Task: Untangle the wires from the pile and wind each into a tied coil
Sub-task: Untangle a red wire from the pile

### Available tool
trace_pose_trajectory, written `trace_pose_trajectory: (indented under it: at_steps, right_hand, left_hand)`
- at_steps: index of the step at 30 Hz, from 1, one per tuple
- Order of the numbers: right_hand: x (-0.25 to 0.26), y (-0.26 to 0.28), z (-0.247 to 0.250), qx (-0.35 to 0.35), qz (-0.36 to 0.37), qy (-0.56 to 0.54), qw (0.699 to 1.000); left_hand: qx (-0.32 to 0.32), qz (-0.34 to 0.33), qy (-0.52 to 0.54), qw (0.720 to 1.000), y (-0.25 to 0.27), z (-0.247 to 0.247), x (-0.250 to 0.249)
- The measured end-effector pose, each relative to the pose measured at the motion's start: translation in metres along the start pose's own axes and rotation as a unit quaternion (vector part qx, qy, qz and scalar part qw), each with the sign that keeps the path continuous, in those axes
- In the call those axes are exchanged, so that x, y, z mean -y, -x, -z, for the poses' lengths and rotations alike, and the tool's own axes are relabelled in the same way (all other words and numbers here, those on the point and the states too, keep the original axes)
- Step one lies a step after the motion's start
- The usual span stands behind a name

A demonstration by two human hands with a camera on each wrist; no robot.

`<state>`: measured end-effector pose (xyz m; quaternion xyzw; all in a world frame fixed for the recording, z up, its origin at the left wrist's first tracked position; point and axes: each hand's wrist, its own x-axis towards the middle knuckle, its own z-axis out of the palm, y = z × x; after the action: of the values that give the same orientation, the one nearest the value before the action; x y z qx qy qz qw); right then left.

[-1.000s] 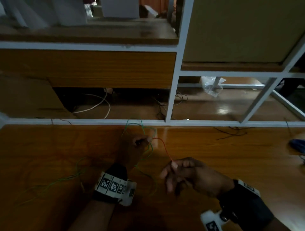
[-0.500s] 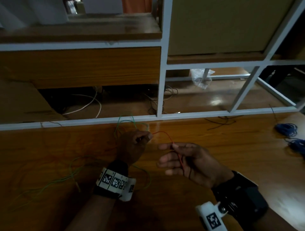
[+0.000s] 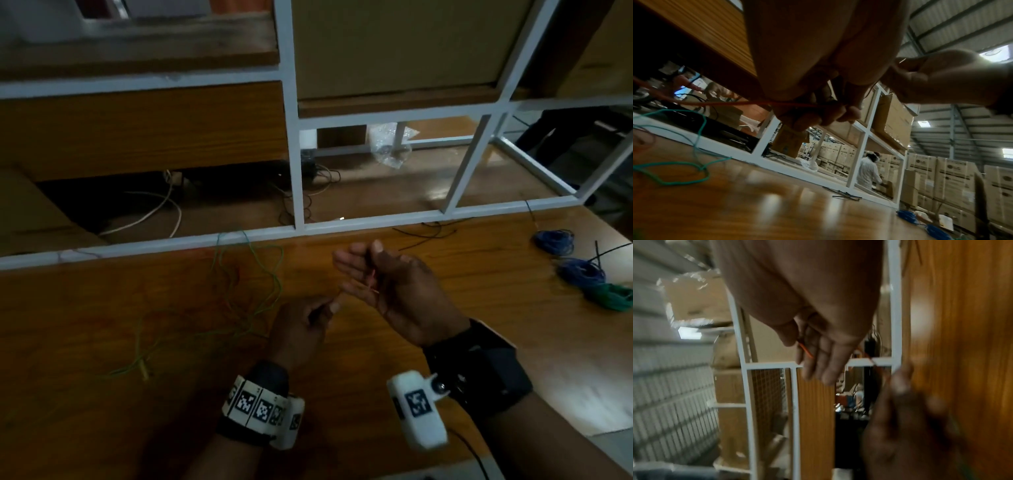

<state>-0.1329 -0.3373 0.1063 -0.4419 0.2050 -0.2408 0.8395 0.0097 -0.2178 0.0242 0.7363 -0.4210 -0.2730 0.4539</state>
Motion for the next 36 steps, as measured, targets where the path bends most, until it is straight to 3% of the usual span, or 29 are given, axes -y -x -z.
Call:
trace_pose_trajectory:
  at_steps: [1, 3, 5, 7, 12, 14, 16, 18, 20, 22, 24, 26, 29, 30, 32, 36]
  right_hand:
    - [-0.001, 0.001, 0.009, -0.027, -0.008, 0.119, 0.993]
    - [-0.003, 0.005, 0.031, -0.037, -0.012, 0.377, 0.925]
    - [-0.002, 0.008, 0.058, -0.017, -0.004, 0.597, 0.802]
    - [0.001, 0.011, 0.072, -0.012, 0.007, 0.735, 0.678]
    - [-0.019, 0.006, 0.044, 0.114, 0.133, 0.773, 0.609]
    - [-0.034, 0.000, 0.035, 0.141, 0.140, 0.769, 0.608]
    - [-0.028, -0.004, 0.044, 0.135, 0.150, 0.746, 0.635]
    - [-0.009, -0.003, 0.063, 0.089, 0.180, 0.729, 0.654]
    - [0.014, 0.000, 0.086, 0.025, 0.224, 0.719, 0.658]
    - [0.026, -0.001, 0.111, -0.027, 0.225, 0.715, 0.662]
    - [0.024, -0.006, 0.132, -0.052, 0.194, 0.731, 0.653]
    - [0.013, -0.009, 0.139, -0.049, 0.137, 0.755, 0.640]
    - [-0.014, -0.016, 0.118, -0.014, 0.073, 0.824, 0.562]
    - [-0.021, -0.019, 0.101, -0.001, 0.073, 0.831, 0.551]
    - [-0.028, -0.028, 0.059, 0.040, 0.100, 0.814, 0.570]
    - [-0.048, -0.057, -0.006, 0.112, 0.133, 0.727, 0.664]
  left_hand:
    - [-0.017, 0.017, -0.019, 1.000, 0.004, 0.002, 0.007]
    - [-0.041, 0.066, -0.026, 0.997, 0.016, 0.012, 0.009]
    - [-0.053, 0.073, -0.078, 0.993, 0.026, 0.025, 0.013]
    - [-0.065, 0.060, -0.160, 0.983, 0.031, 0.033, 0.010]
    - [-0.025, -0.015, -0.232, 0.972, 0.025, 0.008, -0.016]
    - [-0.029, -0.034, -0.228, 0.973, 0.020, 0.000, -0.030]
    - [-0.032, -0.029, -0.202, 0.978, 0.019, 0.008, -0.038]
    - [-0.023, -0.008, -0.177, 0.984, 0.023, 0.031, -0.030]
    - [-0.030, 0.014, -0.210, 0.977, 0.034, 0.059, -0.009]
    - [-0.052, 0.033, -0.256, 0.965, 0.044, 0.086, 0.015]
    - [-0.088, 0.065, -0.276, 0.955, 0.049, 0.106, 0.034]
    - [-0.110, 0.057, -0.284, 0.951, 0.045, 0.113, 0.041]
    - [-0.096, -0.011, -0.299, 0.949, 0.028, 0.104, 0.032]
    - [-0.082, -0.045, -0.318, 0.943, 0.020, 0.097, 0.027]
    - [-0.049, -0.098, -0.340, 0.934, 0.002, 0.084, 0.021]
    - [-0.032, -0.142, -0.340, 0.929, -0.022, 0.078, 0.013]
